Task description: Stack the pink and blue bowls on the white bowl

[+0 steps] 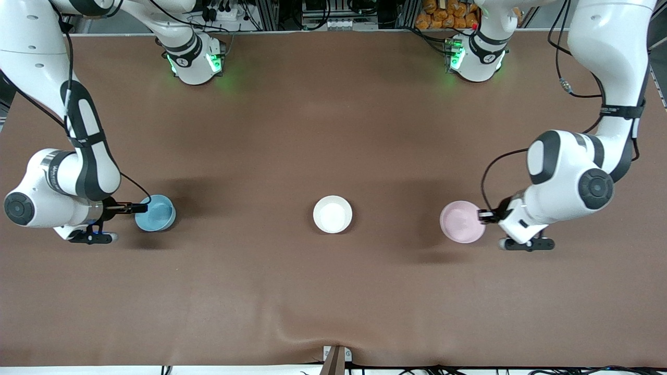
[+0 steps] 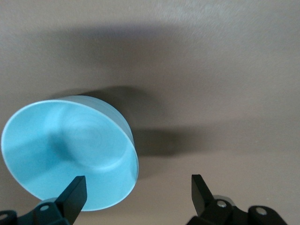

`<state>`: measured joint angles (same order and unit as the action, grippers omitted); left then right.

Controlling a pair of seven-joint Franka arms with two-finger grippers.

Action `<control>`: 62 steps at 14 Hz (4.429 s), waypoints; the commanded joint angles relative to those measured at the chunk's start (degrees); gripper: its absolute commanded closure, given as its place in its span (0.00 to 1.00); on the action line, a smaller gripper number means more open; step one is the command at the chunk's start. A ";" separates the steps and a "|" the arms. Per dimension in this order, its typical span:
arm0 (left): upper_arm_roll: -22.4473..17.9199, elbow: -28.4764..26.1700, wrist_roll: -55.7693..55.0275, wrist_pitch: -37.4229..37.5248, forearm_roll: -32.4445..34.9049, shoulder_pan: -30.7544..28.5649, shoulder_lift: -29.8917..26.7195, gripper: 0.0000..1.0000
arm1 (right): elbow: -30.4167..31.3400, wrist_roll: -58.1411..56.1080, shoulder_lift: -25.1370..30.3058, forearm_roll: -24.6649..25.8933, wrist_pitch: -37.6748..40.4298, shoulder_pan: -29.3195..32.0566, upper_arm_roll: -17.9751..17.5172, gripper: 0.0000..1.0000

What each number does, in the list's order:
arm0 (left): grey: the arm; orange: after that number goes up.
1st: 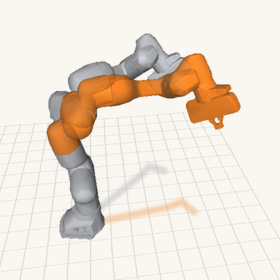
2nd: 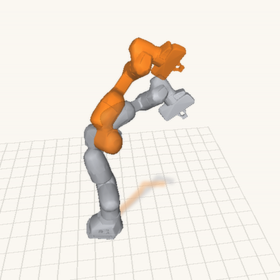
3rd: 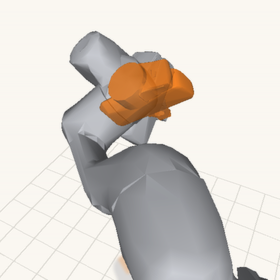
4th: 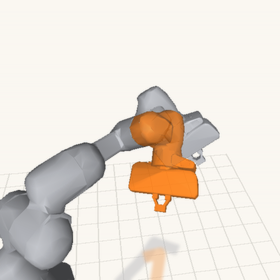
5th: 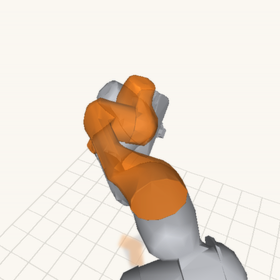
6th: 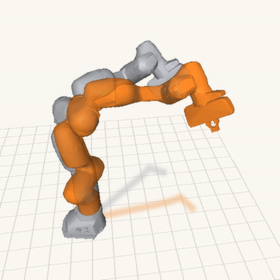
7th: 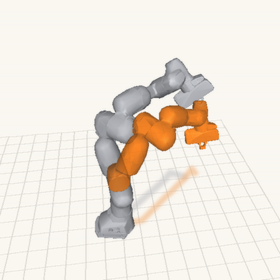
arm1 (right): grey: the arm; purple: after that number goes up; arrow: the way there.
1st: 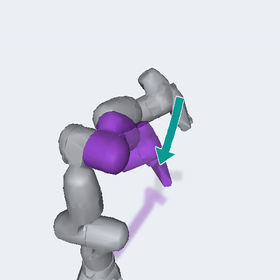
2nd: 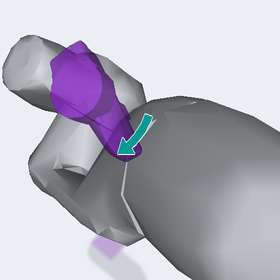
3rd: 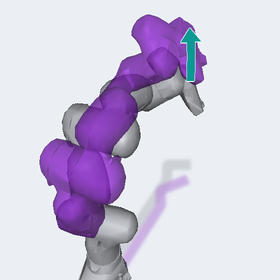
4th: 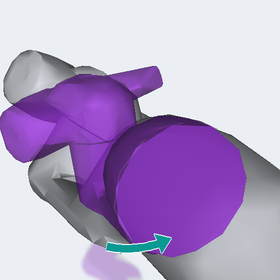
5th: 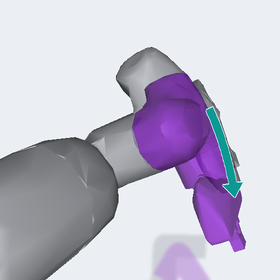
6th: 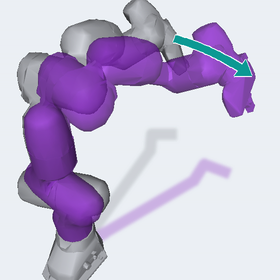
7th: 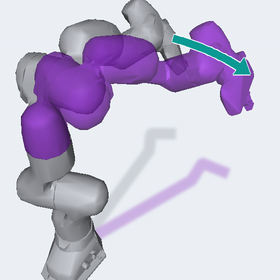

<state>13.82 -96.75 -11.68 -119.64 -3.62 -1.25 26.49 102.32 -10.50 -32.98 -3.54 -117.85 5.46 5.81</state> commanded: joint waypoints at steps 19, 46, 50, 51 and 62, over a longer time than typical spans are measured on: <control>-0.73 15.01 -28.75 -11.23 -0.42 27.44 14.46 1.00 | -4.14 -5.23 3.97 -5.69 4.37 1.49 -0.09 1.00; -1.34 14.22 -31.21 -12.31 1.94 27.71 15.18 0.00 | -3.62 -1.89 12.59 -11.57 17.30 -1.59 -0.09 1.00; -2.31 14.22 -31.21 -5.27 6.96 24.11 9.91 0.00 | -3.62 1.35 13.30 -11.57 17.74 -2.99 -0.09 1.00; -3.00 14.31 -31.21 -4.30 6.96 23.41 9.11 0.00 | -3.62 2.67 13.38 -11.57 17.83 -3.34 -0.18 1.00; -3.10 14.49 -14.99 7.48 7.05 8.83 -1.43 0.00 | -7.92 21.91 11.72 -23.52 14.51 -16.43 -0.18 1.00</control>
<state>10.16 -81.34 -31.64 -115.32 2.21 10.63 28.41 94.54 8.53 -21.06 -24.62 -101.65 -8.84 5.07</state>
